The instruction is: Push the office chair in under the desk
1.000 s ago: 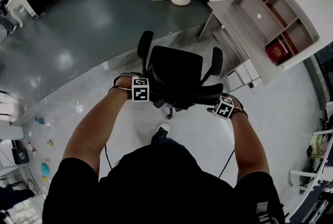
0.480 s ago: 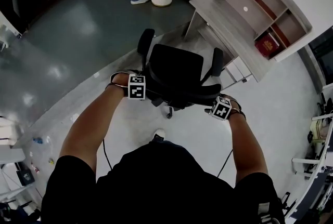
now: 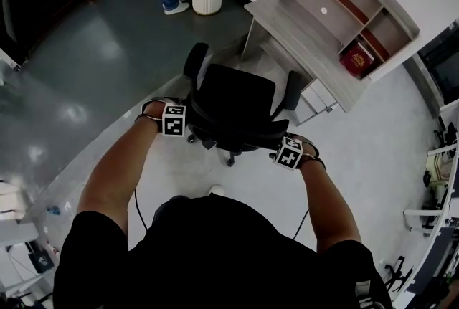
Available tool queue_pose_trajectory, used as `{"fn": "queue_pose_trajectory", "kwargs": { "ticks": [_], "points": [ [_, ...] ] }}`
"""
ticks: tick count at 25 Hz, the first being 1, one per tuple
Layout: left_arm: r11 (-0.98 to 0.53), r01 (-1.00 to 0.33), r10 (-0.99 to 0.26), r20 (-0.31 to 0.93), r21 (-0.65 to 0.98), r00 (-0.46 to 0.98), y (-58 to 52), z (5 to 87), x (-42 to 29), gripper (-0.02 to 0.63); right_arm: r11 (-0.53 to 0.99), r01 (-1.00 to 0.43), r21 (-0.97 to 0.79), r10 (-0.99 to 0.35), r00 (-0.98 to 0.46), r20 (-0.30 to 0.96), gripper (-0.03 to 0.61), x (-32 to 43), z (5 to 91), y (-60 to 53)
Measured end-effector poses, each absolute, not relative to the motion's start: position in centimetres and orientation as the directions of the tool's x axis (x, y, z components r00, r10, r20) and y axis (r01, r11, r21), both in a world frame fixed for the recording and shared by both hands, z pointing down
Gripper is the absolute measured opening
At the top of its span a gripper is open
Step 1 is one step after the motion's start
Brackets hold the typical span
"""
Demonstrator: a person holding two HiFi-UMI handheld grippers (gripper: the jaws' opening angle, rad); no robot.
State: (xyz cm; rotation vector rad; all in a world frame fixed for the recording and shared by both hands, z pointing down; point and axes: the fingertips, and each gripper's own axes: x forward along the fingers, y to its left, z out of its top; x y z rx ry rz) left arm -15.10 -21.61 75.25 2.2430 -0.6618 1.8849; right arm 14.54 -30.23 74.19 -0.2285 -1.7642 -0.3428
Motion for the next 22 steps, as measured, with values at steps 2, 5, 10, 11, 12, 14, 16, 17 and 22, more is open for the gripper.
{"fn": "queue_pose_trajectory", "kwargs": {
  "ticks": [2,5,10,11,12,14,16,17,22],
  "points": [
    [-0.898,-0.403,-0.243,0.962,-0.175,0.125,-21.9,75.1,-15.5,0.190,0.939,0.326,0.111,-0.037,-0.225,0.974,0.249,14.2,74.1,-30.1],
    [-0.907,-0.383,-0.244,0.961,-0.177,0.133,-22.6,75.0,-16.4,0.193,0.946,0.302,0.119,-0.048,-0.230,0.972,0.245,13.5,73.9,-30.0],
    [-0.920,-0.342,-0.252,0.957,-0.191,0.144,-24.8,75.0,-17.9,0.199,0.960,0.249,0.124,-0.064,-0.237,0.969,0.241,12.4,74.0,-30.5],
    [-0.923,-0.332,-0.252,0.956,-0.192,0.148,-25.3,75.0,-18.2,0.201,0.963,0.238,0.122,-0.064,-0.237,0.969,0.239,12.2,74.0,-30.5],
    [-0.927,-0.322,-0.251,0.956,-0.192,0.152,-25.7,75.1,-18.5,0.201,0.966,0.227,0.120,-0.064,-0.237,0.969,0.239,12.0,74.1,-30.5],
    [-0.934,-0.298,-0.251,0.954,-0.195,0.161,-26.7,75.0,-19.1,0.201,0.972,0.203,0.114,-0.065,-0.232,0.971,0.238,11.5,74.1,-30.6],
    [-0.941,-0.273,-0.252,0.953,-0.200,0.168,-27.6,75.0,-19.8,0.201,0.977,0.179,0.113,-0.070,-0.229,0.971,0.238,10.9,74.1,-30.7],
    [-0.944,-0.262,-0.251,0.953,-0.202,0.171,-28.0,75.0,-20.2,0.201,0.979,0.168,0.114,-0.073,-0.230,0.970,0.238,10.5,74.0,-30.7],
    [-0.958,-0.203,-0.243,0.951,-0.204,0.190,-30.6,74.9,-22.0,0.202,0.988,0.106,0.113,-0.087,-0.227,0.970,0.238,8.8,73.7,-31.3]
  ]
}}
